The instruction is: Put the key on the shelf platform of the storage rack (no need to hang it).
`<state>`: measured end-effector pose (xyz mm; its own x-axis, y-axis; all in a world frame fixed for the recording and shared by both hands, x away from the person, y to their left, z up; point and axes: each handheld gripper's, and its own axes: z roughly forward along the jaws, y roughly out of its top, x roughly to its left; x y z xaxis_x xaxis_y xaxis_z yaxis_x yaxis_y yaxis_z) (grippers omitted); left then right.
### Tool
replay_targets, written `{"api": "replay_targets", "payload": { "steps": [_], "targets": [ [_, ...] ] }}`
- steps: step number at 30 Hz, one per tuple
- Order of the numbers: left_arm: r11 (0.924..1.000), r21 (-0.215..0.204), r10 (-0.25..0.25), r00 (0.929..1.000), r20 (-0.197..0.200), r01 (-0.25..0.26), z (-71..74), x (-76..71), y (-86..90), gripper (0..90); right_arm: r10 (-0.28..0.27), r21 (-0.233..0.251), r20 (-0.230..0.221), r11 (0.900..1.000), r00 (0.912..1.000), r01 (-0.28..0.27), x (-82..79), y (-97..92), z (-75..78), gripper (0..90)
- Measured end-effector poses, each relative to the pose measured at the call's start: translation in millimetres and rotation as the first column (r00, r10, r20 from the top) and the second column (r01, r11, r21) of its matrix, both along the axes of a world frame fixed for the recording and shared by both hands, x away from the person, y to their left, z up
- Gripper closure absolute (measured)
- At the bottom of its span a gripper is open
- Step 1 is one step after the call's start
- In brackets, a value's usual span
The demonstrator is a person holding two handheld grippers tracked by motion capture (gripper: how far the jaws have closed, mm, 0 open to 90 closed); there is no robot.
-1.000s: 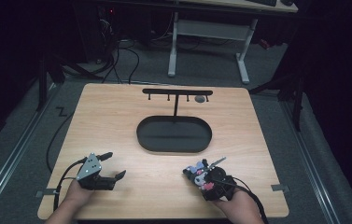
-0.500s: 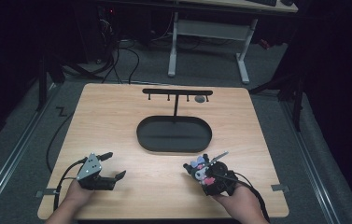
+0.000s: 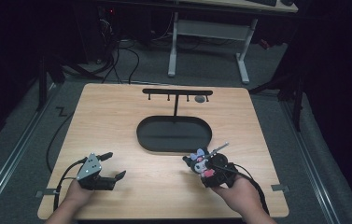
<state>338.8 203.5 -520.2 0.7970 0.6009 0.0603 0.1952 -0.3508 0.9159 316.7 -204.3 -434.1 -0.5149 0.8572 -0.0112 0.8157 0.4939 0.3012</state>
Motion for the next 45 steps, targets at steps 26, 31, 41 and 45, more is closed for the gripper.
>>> {"api": "replay_targets", "payload": {
  "steps": [26, 31, 41, 45],
  "targets": [
    [1.0000, -0.006, -0.003, 1.0000, -0.001, 0.003, 0.0, -0.6, 0.5, 15.4, 0.012, 0.013, 0.024, 0.9998, 0.9997, -0.012, 36.6, 17.9, 17.5, 47.5],
    [1.0000, -0.002, -0.005, 1.0000, 0.000, 0.005, 0.0, -0.9, 0.4, 15.4, 0.005, 0.013, 0.025, 0.9999, 0.9997, -0.006, 44.9, 18.9, 22.0, 47.6],
    [0.9999, -0.012, -0.001, 1.0000, -0.002, 0.001, 0.1, -0.6, 1.6, 15.4, 0.004, 0.007, 0.035, 1.0000, 0.9994, -0.004, 60.3, 23.4, 28.3, 47.6],
    [0.9999, -0.013, -0.001, 1.0000, -0.001, 0.001, 0.0, -0.7, 1.5, 15.4, 0.007, 0.007, 0.040, 0.9999, 0.9992, -0.008, 68.0, 27.5, 29.0, 47.6]
  ]
}}
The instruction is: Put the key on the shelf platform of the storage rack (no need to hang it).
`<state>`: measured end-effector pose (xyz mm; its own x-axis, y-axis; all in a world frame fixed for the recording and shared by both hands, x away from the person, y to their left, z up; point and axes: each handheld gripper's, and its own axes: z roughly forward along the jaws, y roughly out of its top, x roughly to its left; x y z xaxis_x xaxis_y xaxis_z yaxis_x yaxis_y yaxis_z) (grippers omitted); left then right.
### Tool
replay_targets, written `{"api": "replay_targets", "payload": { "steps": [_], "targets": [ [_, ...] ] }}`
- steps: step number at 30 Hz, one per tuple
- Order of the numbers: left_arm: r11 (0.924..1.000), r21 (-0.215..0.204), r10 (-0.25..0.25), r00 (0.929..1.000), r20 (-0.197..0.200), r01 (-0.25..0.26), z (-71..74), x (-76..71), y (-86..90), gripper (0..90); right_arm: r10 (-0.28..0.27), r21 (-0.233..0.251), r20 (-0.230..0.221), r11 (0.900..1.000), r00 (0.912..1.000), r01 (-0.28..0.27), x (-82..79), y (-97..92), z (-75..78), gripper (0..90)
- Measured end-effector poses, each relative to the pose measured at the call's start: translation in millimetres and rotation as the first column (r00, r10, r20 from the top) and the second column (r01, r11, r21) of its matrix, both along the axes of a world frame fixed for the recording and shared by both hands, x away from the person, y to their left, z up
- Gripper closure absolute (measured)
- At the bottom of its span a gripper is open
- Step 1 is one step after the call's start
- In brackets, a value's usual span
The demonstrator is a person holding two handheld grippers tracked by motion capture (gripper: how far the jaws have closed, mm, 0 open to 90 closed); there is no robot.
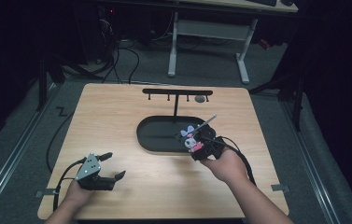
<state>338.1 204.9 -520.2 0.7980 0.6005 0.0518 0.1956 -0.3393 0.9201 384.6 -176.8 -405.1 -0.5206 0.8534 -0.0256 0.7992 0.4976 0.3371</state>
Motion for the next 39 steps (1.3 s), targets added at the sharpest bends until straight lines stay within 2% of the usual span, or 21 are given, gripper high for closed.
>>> {"api": "replay_targets", "payload": {
  "steps": [13, 22, 26, 29, 34, 39],
  "targets": [
    [1.0000, -0.006, 0.002, 1.0000, -0.004, -0.002, 0.3, -0.3, 1.6, 15.4, -0.003, -0.001, -0.009, 1.0000, 1.0000, 0.003, 17.7, 9.7, -8.2, 47.6],
    [1.0000, -0.004, 0.000, 1.0000, -0.002, 0.000, 0.2, -0.7, 1.3, 15.4, -0.009, 0.013, -0.012, 0.9999, 0.9999, 0.009, 37.8, 13.1, -14.9, 47.6],
    [1.0000, -0.010, 0.002, 1.0000, 0.002, -0.002, 0.0, -1.5, 2.4, 15.4, -0.014, 0.009, -0.017, 0.9999, 0.9998, 0.014, 42.2, 16.8, -14.9, 47.6],
    [0.9999, -0.013, 0.003, 1.0000, 0.003, -0.003, 0.1, -2.4, 3.2, 15.4, 0.002, 0.005, 0.000, 1.0000, 1.0000, -0.002, 50.5, 20.1, -13.4, 47.6],
    [0.9999, -0.013, 0.003, 1.0000, 0.006, -0.002, -0.1, -2.8, 3.2, 15.4, -0.012, 0.016, -0.003, 0.9998, 0.9999, 0.012, 56.3, 24.1, -13.9, 47.6],
    [1.0000, -0.009, 0.000, 1.0000, 0.002, 0.000, -0.3, -1.9, 2.3, 15.4, 0.006, 0.003, 0.000, 1.0000, 1.0000, -0.006, 64.9, 29.3, -15.9, 47.6]
  ]
}}
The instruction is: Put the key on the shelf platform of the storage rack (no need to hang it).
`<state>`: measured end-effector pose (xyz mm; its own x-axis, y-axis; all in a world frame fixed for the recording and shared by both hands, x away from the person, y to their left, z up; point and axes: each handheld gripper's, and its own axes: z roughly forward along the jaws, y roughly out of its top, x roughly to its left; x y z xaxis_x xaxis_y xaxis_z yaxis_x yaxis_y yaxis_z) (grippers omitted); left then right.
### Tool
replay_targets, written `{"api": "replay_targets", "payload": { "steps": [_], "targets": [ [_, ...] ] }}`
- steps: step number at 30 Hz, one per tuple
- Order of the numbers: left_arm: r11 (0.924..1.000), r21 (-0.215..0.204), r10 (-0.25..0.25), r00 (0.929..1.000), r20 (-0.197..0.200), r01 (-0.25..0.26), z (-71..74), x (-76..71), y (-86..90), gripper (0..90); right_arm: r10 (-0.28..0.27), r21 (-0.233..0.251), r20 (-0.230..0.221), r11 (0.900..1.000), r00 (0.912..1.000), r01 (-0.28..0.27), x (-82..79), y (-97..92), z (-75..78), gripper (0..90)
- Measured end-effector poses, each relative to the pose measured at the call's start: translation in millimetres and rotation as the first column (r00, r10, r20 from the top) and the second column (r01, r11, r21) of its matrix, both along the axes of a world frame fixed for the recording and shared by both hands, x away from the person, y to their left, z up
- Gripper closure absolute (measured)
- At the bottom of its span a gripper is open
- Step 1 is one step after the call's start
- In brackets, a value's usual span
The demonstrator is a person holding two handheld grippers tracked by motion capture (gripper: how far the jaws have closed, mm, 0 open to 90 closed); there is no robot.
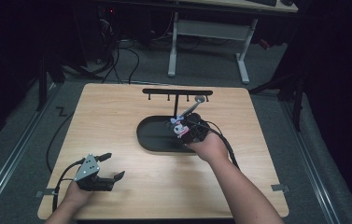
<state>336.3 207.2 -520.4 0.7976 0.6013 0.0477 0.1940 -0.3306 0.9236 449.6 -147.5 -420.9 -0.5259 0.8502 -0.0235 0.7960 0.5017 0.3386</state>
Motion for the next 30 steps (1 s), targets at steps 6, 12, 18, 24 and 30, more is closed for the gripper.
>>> {"api": "replay_targets", "payload": {
  "steps": [6, 12, 18, 24, 30],
  "targets": [
    [1.0000, 0.003, -0.004, 1.0000, -0.003, 0.005, -0.1, 0.8, -0.6, 15.4, -0.008, -0.003, -0.006, 1.0000, 1.0000, 0.008, 6.4, 4.4, 0.0, 47.6],
    [1.0000, 0.001, -0.002, 1.0000, -0.004, 0.002, -0.2, 1.4, -0.9, 15.4, -0.008, -0.012, -0.008, 0.9999, 0.9999, 0.007, 16.4, 8.2, -1.5, 47.5],
    [1.0000, 0.000, -0.002, 1.0000, -0.005, 0.002, 0.0, 1.7, -0.9, 15.4, -0.012, 0.004, -0.001, 0.9999, 0.9999, 0.012, 23.0, 11.5, -4.2, 47.5],
    [1.0000, 0.001, -0.003, 1.0000, -0.004, 0.003, -0.1, 1.6, -1.1, 15.4, -0.016, 0.000, -0.001, 0.9999, 0.9999, 0.016, 26.8, 12.9, -8.9, 47.5],
    [1.0000, 0.001, -0.003, 1.0000, -0.004, 0.003, -0.2, 1.4, -1.4, 15.4, -0.025, 0.005, -0.015, 0.9997, 0.9996, 0.025, 33.1, 12.5, -16.4, 47.6]
  ]
}}
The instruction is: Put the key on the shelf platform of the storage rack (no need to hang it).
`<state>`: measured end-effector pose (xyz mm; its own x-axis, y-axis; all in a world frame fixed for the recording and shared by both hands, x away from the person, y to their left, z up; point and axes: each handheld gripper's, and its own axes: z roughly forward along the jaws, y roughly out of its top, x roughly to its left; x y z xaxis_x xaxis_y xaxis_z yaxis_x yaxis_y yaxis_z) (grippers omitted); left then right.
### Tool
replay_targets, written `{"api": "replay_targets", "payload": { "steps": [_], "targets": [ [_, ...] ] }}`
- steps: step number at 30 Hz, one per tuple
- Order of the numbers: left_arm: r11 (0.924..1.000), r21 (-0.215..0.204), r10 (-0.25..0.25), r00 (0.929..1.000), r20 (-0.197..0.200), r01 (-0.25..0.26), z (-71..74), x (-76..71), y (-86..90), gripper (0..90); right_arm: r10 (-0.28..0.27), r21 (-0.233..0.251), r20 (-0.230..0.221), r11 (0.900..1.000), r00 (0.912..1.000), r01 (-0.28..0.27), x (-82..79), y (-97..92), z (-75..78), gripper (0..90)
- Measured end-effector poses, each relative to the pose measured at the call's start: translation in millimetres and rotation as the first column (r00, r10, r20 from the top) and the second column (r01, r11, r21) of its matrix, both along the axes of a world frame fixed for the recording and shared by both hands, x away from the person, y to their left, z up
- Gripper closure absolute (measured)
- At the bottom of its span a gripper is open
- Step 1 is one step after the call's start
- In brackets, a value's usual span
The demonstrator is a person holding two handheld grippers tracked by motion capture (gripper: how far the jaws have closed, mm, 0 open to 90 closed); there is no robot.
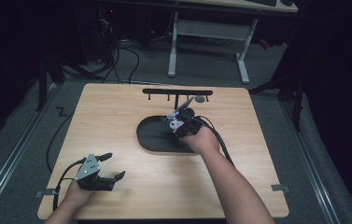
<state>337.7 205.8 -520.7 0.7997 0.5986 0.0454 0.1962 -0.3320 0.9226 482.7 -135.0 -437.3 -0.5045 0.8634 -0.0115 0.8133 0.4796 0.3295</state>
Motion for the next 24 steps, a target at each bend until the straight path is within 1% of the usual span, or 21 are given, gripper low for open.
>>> {"api": "replay_targets", "payload": {
  "steps": [2, 3, 4, 5, 6, 8, 9, 10, 11, 12, 14, 15, 16, 18, 19, 21, 24],
  "targets": [
    [1.0000, 0.000, -0.001, 1.0000, 0.000, 0.001, -0.1, 0.1, 0.0, 15.4, 0.006, 0.011, -0.007, 0.9999, 1.0000, -0.006, 2.7, 1.3, -2.3, 47.6],
    [1.0000, 0.000, -0.001, 1.0000, -0.001, 0.001, -0.1, 0.2, 0.1, 15.4, 0.002, 0.013, -0.015, 0.9999, 0.9999, -0.002, 3.9, 5.2, -5.4, 47.6],
    [1.0000, 0.001, 0.001, 1.0000, -0.004, -0.001, 0.0, 0.5, 0.5, 15.4, 0.008, 0.004, -0.016, 1.0000, 0.9998, -0.008, 4.9, 6.9, -6.5, 47.6],
    [1.0000, 0.002, -0.001, 1.0000, -0.006, 0.001, 0.2, 0.6, 0.8, 15.4, 0.011, 0.003, -0.013, 0.9999, 0.9999, -0.011, 5.8, 8.2, -8.1, 47.6],
    [1.0000, 0.002, -0.001, 1.0000, -0.005, 0.001, 0.2, 0.5, 0.9, 15.4, -0.001, 0.010, -0.015, 1.0000, 0.9999, 0.001, 6.3, 9.7, -9.3, 47.6],
    [1.0000, 0.001, -0.002, 1.0000, -0.005, 0.002, 0.2, 0.5, 0.9, 15.4, 0.008, 0.008, -0.011, 0.9999, 0.9999, -0.008, 7.8, 9.4, -10.6, 47.6],
    [1.0000, 0.002, -0.002, 1.0000, -0.003, 0.002, 0.3, 0.5, 1.0, 15.4, 0.007, -0.002, -0.013, 1.0000, 0.9999, -0.007, 8.7, 9.1, -11.9, 47.6],
    [1.0000, 0.002, -0.003, 1.0000, -0.002, 0.003, 0.3, 0.5, 1.0, 15.4, 0.001, 0.001, -0.028, 1.0000, 0.9996, -0.001, 8.7, 6.9, -15.7, 47.6],
    [1.0000, 0.002, -0.003, 1.0000, -0.003, 0.003, 0.3, 0.5, 1.0, 15.4, 0.001, 0.001, -0.028, 1.0000, 0.9996, -0.001, 8.7, 6.9, -15.7, 47.6],
    [1.0000, -0.003, -0.002, 1.0000, -0.003, 0.002, 0.1, 0.8, 1.0, 15.4, 0.001, -0.005, -0.041, 1.0000, 0.9991, -0.002, 7.1, 2.5, -19.6, 47.6],
    [1.0000, -0.005, 0.001, 1.0000, -0.005, -0.001, 0.1, 1.2, 0.9, 15.4, -0.004, -0.015, -0.052, 0.9999, 0.9986, 0.003, 4.9, -3.1, -22.3, 47.6],
    [1.0000, -0.004, 0.001, 1.0000, -0.004, -0.001, 0.1, 1.2, 0.8, 15.4, -0.009, -0.009, -0.058, 0.9999, 0.9983, 0.009, 4.0, -6.1, -23.6, 47.6],
    [1.0000, -0.004, 0.000, 1.0000, -0.002, 0.000, 0.0, 1.1, 0.5, 15.4, -0.031, -0.005, -0.073, 0.9995, 0.9969, 0.030, 2.2, -8.1, -24.4, 47.6],
    [1.0000, 0.002, -0.003, 1.0000, -0.003, 0.003, 0.2, 0.9, 0.5, 15.4, -0.025, -0.012, -0.077, 0.9996, 0.9967, 0.024, 1.7, -10.9, -25.4, 47.5],
    [1.0000, 0.003, -0.002, 1.0000, -0.002, 0.002, 0.1, 0.7, 0.1, 15.4, -0.025, -0.016, -0.086, 0.9996, 0.9960, 0.024, 0.2, -15.2, -27.7, 47.5],
    [1.0000, 0.005, -0.002, 1.0000, -0.002, 0.002, 0.0, 0.7, -0.4, 15.4, -0.036, -0.019, -0.095, 0.9992, 0.9949, 0.034, -1.6, -17.0, -28.6, 47.4],
    [1.0000, 0.005, 0.000, 1.0000, -0.003, 0.000, 0.0, 1.0, -0.3, 15.4, -0.026, -0.016, -0.093, 0.9996, 0.9953, 0.025, -2.2, -18.1, -29.1, 47.4]
  ]
}}
